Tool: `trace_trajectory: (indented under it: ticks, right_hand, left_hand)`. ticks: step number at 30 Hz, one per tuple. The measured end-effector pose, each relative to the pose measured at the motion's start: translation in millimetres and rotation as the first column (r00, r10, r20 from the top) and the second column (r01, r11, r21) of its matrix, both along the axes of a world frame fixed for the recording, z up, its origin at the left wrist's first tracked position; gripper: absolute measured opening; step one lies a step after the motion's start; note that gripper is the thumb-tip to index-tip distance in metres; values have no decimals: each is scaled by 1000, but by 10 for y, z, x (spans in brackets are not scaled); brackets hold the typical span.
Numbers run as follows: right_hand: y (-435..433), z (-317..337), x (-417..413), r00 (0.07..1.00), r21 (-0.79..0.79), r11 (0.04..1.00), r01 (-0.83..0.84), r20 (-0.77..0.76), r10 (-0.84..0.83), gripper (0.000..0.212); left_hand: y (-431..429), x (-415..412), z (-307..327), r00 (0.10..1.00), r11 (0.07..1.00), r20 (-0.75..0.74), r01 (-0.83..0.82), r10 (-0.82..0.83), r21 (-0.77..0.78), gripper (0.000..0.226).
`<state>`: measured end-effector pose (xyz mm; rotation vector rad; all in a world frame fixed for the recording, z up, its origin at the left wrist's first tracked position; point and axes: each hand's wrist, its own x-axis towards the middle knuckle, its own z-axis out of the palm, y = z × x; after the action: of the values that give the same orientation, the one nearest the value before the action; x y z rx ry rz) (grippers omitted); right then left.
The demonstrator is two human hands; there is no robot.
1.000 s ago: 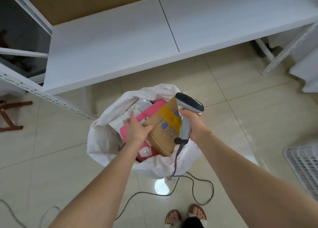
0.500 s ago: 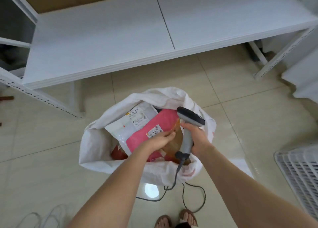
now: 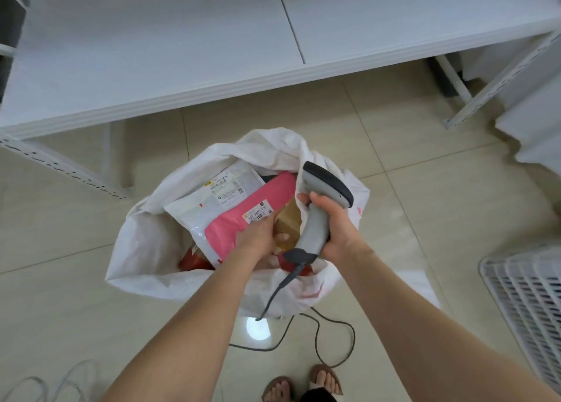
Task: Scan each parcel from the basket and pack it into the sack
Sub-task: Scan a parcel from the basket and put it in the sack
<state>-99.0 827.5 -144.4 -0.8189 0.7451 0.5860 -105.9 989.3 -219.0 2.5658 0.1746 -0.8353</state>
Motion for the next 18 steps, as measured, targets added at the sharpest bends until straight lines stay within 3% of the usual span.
trace_trajectory:
  ticks: [3,4,6,8,10,13,15,17,18]
  right_hand:
    - [67,-52,-80,1000,-9,1000,-20,-12,20,9]
    - [108,-55,-103,999,-61,998,-35,-20,33,12]
    - [197,-61,-129,998,-186,981,-53,-23,50,23]
    - [287,-5,-115,999,-276,960,-53,-9,53,22]
    - [352,50,-104,999,-339,940,-38,-4,39,11]
    - [407,46,-98,1000,-404,915,11,-1,-12,13]
    - [464,38,-81,1000,-424,906,5,1,-6,16]
    - [500,4,-42,1000,-441,897,19,23,-10,19]
    - [512,-6,-30,1000,-454,891,21,29,-9,20]
  left_hand:
    - [-79,27,9,984,993,-147,109,-101,47,55]
    - [-88,-3,32,980,987,-134,153,-145,53,55]
    - [53,-43,123,987,971,40,143,-153,194,51]
    - [389,-82,245,964,933,264,-101,6,346,54]
    - [827,-201,348,915,823,323,-369,241,431,61]
    - [1366,-400,384,769,607,266,-627,581,488,69]
    - [1622,-484,328,644,493,192,-715,741,496,83]
    - [1791,-558,220,563,463,105,-759,820,458,87]
    - [1841,-591,167,549,476,78,-779,832,409,79]
